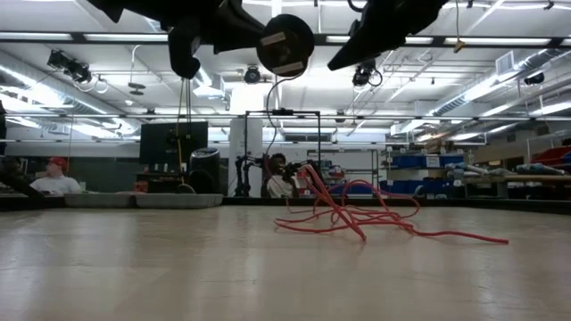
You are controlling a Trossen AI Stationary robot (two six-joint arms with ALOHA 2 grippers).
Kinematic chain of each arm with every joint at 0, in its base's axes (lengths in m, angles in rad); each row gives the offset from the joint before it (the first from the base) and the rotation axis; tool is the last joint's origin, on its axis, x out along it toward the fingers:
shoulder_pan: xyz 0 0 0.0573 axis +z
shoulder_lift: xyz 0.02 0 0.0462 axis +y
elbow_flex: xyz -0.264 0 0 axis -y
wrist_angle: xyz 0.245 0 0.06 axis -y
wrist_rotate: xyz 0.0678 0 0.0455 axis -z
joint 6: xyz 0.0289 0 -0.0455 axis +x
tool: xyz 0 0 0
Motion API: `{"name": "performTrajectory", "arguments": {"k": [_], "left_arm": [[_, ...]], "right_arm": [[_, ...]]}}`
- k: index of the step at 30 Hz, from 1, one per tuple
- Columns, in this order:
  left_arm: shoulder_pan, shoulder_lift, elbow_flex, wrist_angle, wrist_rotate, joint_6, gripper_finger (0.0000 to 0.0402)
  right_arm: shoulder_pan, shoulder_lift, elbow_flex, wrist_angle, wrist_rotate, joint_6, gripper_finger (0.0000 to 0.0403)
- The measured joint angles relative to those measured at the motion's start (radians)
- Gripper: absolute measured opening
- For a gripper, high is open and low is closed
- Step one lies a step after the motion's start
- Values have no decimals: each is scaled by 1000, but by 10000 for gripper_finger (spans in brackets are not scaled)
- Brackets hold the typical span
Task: Coil cords
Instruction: Uncoil the red wire from the spool
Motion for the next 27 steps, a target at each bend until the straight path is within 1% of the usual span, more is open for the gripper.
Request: {"name": "performTrajectory", "arguments": {"k": [3,5,7,9,11,14,17,19,21,23,27], "left_arm": [[0,0,0,2,-13,-11,0],[0,0,0,8,-34,-40,0],[0,0,0,33,-62,-80,0],[0,0,0,68,-89,-120,0],[0,0,0,108,-100,-147,0],[0,0,0,144,-96,-174,0],[0,0,0,150,-73,-195,0],[0,0,0,159,-45,-202,0],[0,0,0,165,-14,-202,0],[0,0,0,169,14,-204,0],[2,0,0,224,21,-249,0]], "right_arm": [[22,0,-44,111,62,-53,80],[43,0,-85,182,159,-92,76],[55,0,-124,241,227,-119,73],[50,0,-162,281,242,-125,69],[33,1,-202,378,212,-125,68],[1,1,-280,579,145,-124,66],[-24,1,-359,763,96,-122,67],[-35,1,-400,856,74,-112,68],[-43,1,-426,911,52,-106,68],[-45,1,-426,932,35,-106,67],[-45,2,-407,925,25,-96,67]]}}
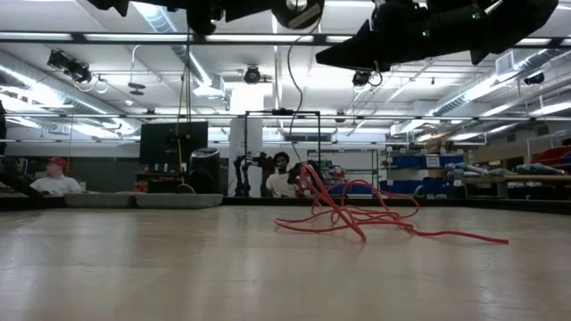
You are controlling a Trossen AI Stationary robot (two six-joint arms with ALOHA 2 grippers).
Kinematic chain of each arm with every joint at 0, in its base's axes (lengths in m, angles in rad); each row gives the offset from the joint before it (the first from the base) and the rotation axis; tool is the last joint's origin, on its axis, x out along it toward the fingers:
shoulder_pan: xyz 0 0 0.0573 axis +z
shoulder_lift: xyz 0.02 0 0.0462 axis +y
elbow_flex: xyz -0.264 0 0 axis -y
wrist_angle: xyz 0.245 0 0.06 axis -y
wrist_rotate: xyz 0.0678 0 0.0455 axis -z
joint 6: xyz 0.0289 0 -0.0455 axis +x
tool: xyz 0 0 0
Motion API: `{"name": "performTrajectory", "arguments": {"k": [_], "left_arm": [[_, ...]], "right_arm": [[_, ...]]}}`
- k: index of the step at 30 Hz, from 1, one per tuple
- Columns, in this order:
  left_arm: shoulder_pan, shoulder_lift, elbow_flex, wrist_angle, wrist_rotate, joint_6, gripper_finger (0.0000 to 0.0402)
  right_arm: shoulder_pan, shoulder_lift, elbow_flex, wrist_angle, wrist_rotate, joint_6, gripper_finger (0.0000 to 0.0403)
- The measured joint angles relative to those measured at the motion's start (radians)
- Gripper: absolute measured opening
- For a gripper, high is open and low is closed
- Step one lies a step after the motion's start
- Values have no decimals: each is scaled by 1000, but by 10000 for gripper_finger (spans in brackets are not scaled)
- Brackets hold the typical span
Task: Coil cords
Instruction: Uncoil the red wire from the spool
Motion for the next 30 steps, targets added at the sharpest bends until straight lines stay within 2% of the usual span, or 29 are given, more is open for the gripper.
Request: {"name": "performTrajectory", "arguments": {"k": [4,10,24,30], "left_arm": [[1,0,0,25,-1,-10,0],[1,2,0,44,-1,-31,0],[1,4,0,45,-15,-54,0],[1,4,0,44,-15,-54,0]], "right_arm": [[0,10,14,9,-34,9,68],[0,67,17,122,-64,26,67],[13,196,108,125,-67,27,67],[13,193,108,127,-66,24,36]]}}
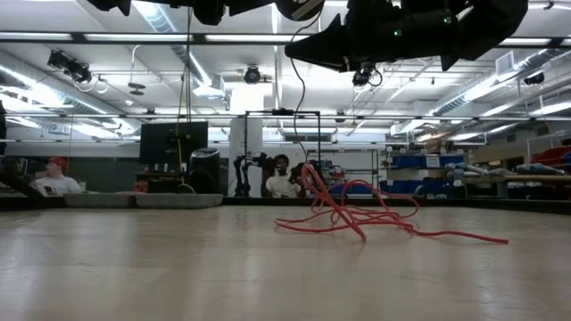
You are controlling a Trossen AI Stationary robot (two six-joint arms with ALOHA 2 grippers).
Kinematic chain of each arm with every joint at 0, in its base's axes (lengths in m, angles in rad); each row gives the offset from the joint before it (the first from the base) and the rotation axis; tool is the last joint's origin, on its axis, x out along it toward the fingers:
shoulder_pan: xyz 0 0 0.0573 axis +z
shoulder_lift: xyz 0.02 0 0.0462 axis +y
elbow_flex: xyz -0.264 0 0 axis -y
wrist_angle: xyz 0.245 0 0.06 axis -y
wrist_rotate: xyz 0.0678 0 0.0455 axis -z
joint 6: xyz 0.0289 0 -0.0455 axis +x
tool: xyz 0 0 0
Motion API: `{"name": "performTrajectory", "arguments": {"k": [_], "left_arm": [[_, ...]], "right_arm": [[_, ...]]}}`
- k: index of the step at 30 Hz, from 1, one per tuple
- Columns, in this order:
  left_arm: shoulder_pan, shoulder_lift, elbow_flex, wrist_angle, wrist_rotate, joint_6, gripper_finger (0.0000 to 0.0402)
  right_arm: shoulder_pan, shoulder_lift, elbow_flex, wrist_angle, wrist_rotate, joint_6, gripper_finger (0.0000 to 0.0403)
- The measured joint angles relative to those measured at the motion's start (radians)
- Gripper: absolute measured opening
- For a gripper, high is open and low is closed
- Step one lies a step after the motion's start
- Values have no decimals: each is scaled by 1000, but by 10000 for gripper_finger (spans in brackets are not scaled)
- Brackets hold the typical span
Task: Coil cords
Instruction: Uncoil the red wire from the spool
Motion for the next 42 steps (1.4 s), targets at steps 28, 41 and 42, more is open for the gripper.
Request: {"name": "performTrajectory", "arguments": {"k": [28,41,42], "left_arm": [[13,0,0,-84,-763,23,0],[13,0,0,-10,-609,-221,0],[13,0,0,-10,-584,-235,0]], "right_arm": [[13,-170,0,-314,-24,-156,1],[-89,-34,0,-295,97,55,8],[-102,-33,0,-311,101,74,12]]}}
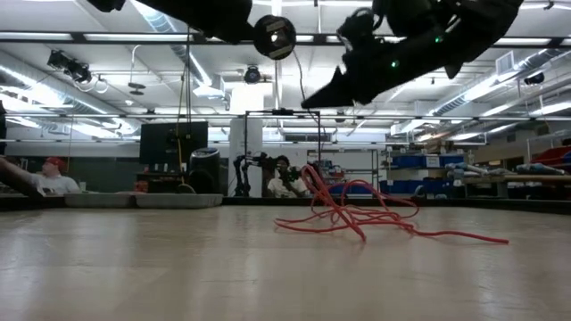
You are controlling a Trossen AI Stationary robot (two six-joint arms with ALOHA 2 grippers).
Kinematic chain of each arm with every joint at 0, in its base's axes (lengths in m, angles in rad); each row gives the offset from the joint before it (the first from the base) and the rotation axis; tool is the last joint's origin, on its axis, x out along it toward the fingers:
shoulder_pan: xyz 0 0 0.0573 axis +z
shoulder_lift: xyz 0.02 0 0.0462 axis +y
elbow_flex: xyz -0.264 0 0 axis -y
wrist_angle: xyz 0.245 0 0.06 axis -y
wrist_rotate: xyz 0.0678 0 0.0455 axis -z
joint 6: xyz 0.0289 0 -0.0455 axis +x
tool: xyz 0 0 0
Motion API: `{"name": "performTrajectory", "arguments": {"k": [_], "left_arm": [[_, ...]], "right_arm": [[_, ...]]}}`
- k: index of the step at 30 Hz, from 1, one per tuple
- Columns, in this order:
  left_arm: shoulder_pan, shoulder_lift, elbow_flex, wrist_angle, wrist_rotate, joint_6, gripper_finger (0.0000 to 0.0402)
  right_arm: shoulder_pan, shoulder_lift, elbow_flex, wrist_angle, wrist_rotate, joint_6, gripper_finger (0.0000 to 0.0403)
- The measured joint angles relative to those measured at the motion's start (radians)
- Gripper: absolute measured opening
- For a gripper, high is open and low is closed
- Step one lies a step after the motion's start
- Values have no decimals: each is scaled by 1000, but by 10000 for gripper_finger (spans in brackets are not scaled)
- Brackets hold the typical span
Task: Coil cords
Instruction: Uncoil the red wire from the spool, then coil the red wire onto the spool
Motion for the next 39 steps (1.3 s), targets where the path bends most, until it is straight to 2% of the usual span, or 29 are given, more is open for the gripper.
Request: {"name": "performTrajectory", "arguments": {"k": [2,7,15,21,26,31,39], "left_arm": [[0,0,0,0,34,-4,0],[0,0,0,-1,38,-32,0],[0,0,0,-7,41,2,0],[0,-1,0,-79,108,72,0],[11,-1,0,-213,131,87,0],[57,0,-1,-274,137,40,0],[105,0,0,-317,241,-57,0]], "right_arm": [[-23,0,0,-28,1,41,25],[-57,-7,0,-95,-30,109,68],[-55,-73,0,-165,-34,108,112],[-46,-191,-1,-291,59,67,112],[-46,-257,0,-252,-2,19,110],[-64,-206,0,-192,-8,-40,110],[-114,-108,0,-150,-95,-38,109]]}}
